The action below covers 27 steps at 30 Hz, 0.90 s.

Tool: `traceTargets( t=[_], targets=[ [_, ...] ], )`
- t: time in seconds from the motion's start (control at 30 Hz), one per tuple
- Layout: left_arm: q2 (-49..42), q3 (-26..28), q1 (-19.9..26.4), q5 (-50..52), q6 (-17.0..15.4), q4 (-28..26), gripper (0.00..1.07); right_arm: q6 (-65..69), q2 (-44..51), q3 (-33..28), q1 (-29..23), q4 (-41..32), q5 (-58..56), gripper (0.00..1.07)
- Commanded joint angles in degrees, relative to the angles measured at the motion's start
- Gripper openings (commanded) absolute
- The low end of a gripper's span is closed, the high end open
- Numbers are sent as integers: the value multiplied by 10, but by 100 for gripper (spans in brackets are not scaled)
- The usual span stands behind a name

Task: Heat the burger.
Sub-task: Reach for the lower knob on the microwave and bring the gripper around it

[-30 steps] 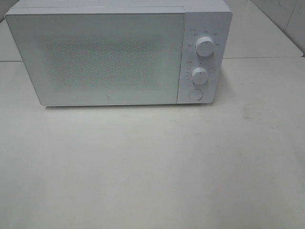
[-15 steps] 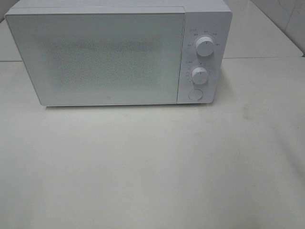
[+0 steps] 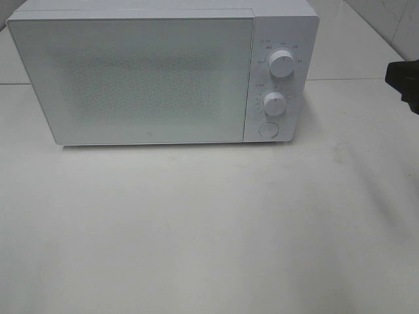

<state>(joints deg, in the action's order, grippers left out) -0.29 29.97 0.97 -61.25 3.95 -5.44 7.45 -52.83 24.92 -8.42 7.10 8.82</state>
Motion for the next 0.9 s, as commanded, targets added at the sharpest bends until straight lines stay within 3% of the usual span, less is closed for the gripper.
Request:
traceTargets(
  t=[0.03, 0.3, 0.63, 0.83, 0.9],
  targets=[
    [-9, -1, 2, -2, -2, 2, 100, 2, -30, -3, 3, 2, 64, 74],
    [-9, -1, 2, -2, -2, 2, 100, -30, -99, -58, 2, -2, 225, 74],
    [-9, -1, 2, -2, -2, 2, 100, -114, -167, -121, -4, -125, 380, 74],
    [-9, -1, 2, -2, -2, 2, 100, -199, -193, -133, -91, -231, 427, 74],
    [-9, -1, 2, -2, -2, 2, 100, -237, -215, -133, -149, -304, 458, 74]
  ],
)
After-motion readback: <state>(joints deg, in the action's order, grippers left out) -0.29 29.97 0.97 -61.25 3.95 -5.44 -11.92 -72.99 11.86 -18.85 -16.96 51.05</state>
